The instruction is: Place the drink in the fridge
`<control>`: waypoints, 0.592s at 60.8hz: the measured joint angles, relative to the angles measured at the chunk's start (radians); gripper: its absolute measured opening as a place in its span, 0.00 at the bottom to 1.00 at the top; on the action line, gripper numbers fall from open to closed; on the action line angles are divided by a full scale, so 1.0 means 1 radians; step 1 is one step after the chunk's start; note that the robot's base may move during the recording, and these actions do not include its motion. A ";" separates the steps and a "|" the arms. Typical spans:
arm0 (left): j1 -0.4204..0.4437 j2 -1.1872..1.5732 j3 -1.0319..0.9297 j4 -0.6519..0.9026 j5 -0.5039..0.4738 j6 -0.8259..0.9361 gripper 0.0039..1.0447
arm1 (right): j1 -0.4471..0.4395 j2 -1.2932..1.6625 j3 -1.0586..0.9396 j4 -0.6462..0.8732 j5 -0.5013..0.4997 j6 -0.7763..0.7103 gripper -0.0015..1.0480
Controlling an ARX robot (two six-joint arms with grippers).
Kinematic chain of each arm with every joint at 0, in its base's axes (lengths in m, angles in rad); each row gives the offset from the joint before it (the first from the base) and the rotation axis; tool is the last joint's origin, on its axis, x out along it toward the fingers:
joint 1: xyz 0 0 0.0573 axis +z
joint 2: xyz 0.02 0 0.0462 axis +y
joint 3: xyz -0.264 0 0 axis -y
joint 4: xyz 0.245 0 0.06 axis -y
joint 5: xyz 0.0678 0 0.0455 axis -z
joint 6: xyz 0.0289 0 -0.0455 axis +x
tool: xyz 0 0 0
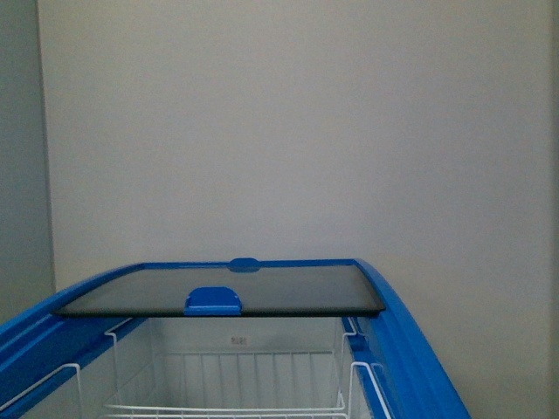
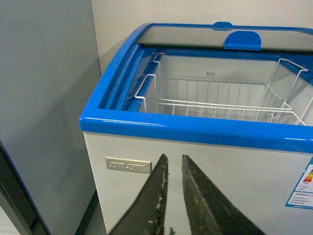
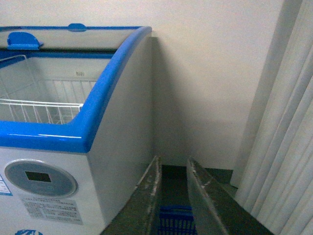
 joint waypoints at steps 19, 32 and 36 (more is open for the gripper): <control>0.000 0.000 0.000 0.000 0.000 0.000 0.85 | 0.000 0.000 0.000 0.000 0.000 0.000 0.85; 0.000 0.000 0.000 0.000 0.000 0.000 0.92 | 0.000 0.000 0.000 0.000 0.000 0.000 0.93; 0.000 0.000 0.000 0.000 0.000 0.000 0.92 | 0.000 0.000 0.000 0.000 0.000 0.000 0.93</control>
